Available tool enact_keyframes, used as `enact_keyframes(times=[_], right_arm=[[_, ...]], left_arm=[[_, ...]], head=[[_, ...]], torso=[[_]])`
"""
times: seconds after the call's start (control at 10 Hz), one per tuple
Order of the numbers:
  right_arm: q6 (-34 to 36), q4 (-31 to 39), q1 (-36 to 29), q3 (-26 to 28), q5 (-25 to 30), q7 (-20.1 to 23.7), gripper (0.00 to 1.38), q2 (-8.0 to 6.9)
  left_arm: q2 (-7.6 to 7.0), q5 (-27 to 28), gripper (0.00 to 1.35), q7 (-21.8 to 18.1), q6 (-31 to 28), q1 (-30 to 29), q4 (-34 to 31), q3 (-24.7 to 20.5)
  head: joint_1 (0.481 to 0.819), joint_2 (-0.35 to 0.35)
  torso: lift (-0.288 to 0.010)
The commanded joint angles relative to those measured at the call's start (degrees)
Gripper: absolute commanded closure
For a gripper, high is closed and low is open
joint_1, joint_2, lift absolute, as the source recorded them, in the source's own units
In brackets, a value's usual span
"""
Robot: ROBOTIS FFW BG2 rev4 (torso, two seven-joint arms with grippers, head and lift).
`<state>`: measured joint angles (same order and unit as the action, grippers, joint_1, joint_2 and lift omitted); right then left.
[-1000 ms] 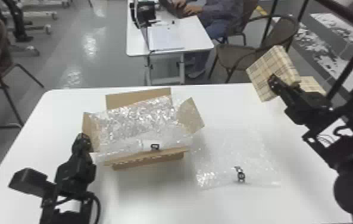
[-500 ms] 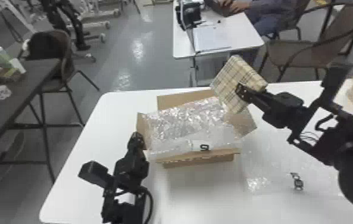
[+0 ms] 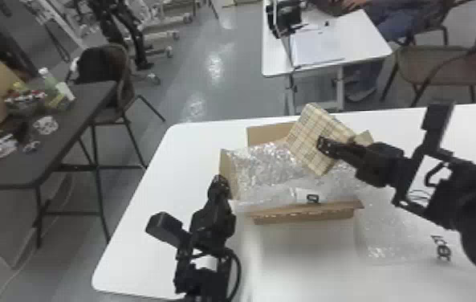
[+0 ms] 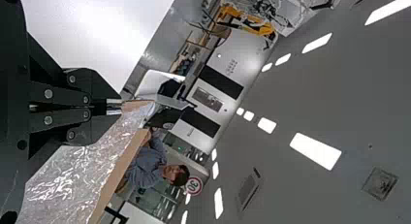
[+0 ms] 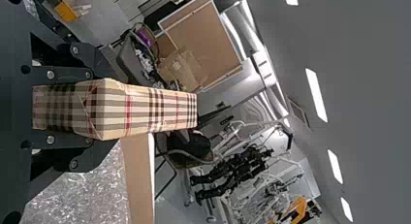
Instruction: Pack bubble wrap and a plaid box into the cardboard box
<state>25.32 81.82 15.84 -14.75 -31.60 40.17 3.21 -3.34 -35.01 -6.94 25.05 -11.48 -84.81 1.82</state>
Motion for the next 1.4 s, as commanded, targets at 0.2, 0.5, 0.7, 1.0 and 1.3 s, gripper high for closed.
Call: enact_keyframes(times=[0.2, 0.5, 0.7, 1.0, 1.3], right_arm=[[-0.01, -4.39, 0.86, -0.89, 0.57, 0.00, 0.43, -0.22], [-1.41, 0.88, -0.64, 1.22, 0.84, 0.08, 0.30, -0.22], [-2.29, 10.46, -4.77, 9.92, 8.13, 0.08, 0.30, -0.05], [-6.16, 17.58, -14.96, 22.75, 12.35, 0.00, 0.30, 1.09], [-17.06, 17.58, -25.25, 31.36, 12.61, 0.00, 0.30, 0.83]], left_arm=[[-0.09, -0.24, 1.21, -0.18, 0.08, 0.23, 0.00, 0.11], [-0.09, -0.50, 1.21, -0.18, 0.17, 0.05, 0.00, -0.15], [-0.18, -0.68, 1.21, -0.26, 0.17, 0.05, 0.00, -0.15], [-0.53, -1.12, 1.21, -0.53, -0.09, -0.13, 0.00, -0.15], [-0.79, -1.29, 1.21, -0.53, -0.09, -0.21, 0.00, -0.24]], head=[[0.695, 0.326], [0.695, 0.329], [0.695, 0.303], [0.695, 0.186], [0.695, 0.083]], torso=[[-0.110], [-0.110], [-0.110], [-0.110], [-0.110]])
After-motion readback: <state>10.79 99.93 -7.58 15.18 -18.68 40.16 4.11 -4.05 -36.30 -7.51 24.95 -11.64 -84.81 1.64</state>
